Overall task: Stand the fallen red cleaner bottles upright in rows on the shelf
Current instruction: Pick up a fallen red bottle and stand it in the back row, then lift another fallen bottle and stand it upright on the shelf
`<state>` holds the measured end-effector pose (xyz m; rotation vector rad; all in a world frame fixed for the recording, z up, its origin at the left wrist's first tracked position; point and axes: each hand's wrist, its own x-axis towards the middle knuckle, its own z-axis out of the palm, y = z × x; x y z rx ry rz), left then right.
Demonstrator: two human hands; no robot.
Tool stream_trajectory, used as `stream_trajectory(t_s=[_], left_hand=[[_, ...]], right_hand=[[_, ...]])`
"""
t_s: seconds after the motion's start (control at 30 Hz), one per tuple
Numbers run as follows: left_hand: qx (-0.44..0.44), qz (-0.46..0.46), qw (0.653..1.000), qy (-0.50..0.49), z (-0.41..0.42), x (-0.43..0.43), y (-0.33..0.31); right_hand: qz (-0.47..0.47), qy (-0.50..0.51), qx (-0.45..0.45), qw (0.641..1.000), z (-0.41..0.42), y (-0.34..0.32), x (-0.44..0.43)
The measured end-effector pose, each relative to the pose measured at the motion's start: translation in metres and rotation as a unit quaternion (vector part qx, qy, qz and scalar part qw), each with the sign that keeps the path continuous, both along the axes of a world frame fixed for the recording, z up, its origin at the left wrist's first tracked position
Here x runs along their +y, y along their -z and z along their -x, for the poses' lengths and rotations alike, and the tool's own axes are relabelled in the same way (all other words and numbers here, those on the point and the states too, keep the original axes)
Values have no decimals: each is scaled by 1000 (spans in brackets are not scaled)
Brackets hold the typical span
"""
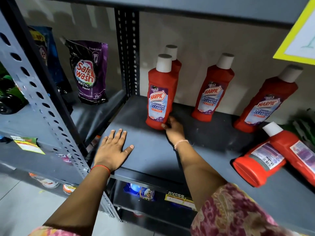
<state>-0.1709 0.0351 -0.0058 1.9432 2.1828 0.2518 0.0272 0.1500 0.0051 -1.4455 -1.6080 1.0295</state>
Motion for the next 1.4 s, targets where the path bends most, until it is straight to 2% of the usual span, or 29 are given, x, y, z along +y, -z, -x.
stream_trajectory(t_s=[0.07, 0.2, 0.3, 0.4, 0.47, 0.57, 0.67, 0.8, 0.87, 0.9, 1.03, 1.17, 1.3, 1.4], left_hand=[[-9, -4, 1000, 1, 0, 0, -1], [-19, -7, 1000, 20, -2, -2, -8], [-45, -6, 999, 29, -9, -8, -12], [-78, 2, 994, 77, -51, -12, -13], [-87, 4, 988, 131, -98, -14, -13], [-84, -16, 978, 188, -165, -17, -12], [-41, -14, 981, 191, -185, -18, -7], [-23, -11, 985, 169, -182, -16, -5], [-17, -11, 985, 170, -182, -15, -5], [-16, -9, 985, 170, -183, -15, -4], [-16, -12, 986, 163, -182, -14, -3], [-16, -13, 986, 166, -182, -14, -2], [-18, -7, 986, 168, -180, -13, -3], [-30, 1, 984, 177, -176, -14, -4]], right_hand=[[-14, -1, -42, 999, -3, -3, -11], [-83, 17, -62, 994, -19, -6, -55], [-224, 12, -212, 951, -53, -2, -93], [-332, 74, -248, 907, -107, -7, -125], [-358, 116, -268, 887, -144, -14, -134], [-321, 175, -311, 877, -209, -29, -140], [-243, 223, -373, 867, -278, -43, -140], [-38, 236, -464, 853, -348, -49, -128], [69, 208, -475, 852, -363, -48, -123], [92, 196, -471, 855, -367, -48, -122], [69, 185, -484, 853, -374, -55, -121], [68, 194, -457, 866, -370, -60, -128], [18, 275, -403, 873, -352, -62, -144], [-66, 339, -334, 877, -327, -76, -149]])
